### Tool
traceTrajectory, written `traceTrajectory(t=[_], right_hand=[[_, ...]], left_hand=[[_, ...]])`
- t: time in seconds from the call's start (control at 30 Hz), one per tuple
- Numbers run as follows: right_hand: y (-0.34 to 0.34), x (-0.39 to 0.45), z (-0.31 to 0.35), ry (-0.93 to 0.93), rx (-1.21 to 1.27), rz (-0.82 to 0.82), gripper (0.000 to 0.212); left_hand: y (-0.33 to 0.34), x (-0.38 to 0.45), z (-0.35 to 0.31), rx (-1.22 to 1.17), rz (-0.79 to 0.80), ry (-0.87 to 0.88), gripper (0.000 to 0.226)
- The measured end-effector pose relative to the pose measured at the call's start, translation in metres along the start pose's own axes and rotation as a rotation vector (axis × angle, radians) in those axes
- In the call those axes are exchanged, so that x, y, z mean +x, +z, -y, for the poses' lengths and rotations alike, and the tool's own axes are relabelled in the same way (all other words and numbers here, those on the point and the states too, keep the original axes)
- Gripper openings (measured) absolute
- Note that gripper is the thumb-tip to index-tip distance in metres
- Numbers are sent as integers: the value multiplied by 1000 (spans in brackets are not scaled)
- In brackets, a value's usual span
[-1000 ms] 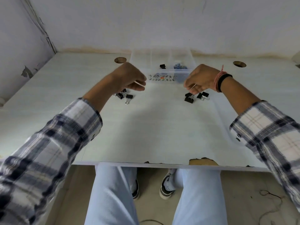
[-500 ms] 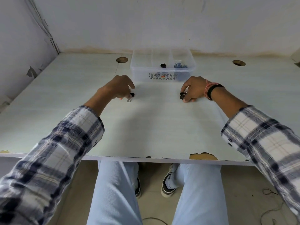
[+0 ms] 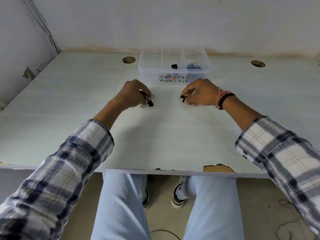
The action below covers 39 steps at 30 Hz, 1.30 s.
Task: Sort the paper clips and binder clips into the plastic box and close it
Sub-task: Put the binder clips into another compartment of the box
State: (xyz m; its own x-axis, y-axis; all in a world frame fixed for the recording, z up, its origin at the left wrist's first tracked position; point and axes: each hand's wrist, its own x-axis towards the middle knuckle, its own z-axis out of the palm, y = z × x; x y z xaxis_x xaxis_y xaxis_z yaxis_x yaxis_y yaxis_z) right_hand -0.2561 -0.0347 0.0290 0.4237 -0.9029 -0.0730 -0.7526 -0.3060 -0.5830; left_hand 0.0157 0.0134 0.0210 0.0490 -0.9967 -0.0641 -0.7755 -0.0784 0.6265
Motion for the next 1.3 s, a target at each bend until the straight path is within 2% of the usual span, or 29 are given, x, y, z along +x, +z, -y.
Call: traceTrajectory(t=[0.1, 0.3, 0.37, 0.47, 0.57, 0.67, 0.87, 0.97, 1.2, 1.3], right_hand=[[-2, 2, -1, 44, 214, -46, 19], [-6, 2, 2, 201, 947, -122, 13], [-4, 5, 2, 282, 1166, -133, 11], [-3, 7, 0, 440, 1460, -53, 12], [-1, 6, -1, 551, 1682, 17, 22], [3, 7, 1, 587, 1739, 63, 26], [12, 8, 12, 599, 1692, 123, 30], [17, 10, 17, 562, 1612, 106, 24], [23, 10, 18, 545, 1513, 21, 26], [22, 9, 18, 541, 1491, 1, 29]], left_hand=[[0, 0, 3, -73, -27, 2, 42], [-1, 4, 10, -98, -12, 8, 43], [-1, 6, 8, -54, 36, 27, 47], [-1, 11, 2, 88, 101, 82, 55], [-1, 18, -6, 215, 153, 136, 57], [1, 22, -9, 266, 151, 158, 48], [2, 18, -10, 218, 76, 215, 26], [1, 15, -8, 201, 48, 213, 22], [0, 14, -6, 197, 36, 223, 18], [-1, 15, -9, 113, 4, 209, 14]])
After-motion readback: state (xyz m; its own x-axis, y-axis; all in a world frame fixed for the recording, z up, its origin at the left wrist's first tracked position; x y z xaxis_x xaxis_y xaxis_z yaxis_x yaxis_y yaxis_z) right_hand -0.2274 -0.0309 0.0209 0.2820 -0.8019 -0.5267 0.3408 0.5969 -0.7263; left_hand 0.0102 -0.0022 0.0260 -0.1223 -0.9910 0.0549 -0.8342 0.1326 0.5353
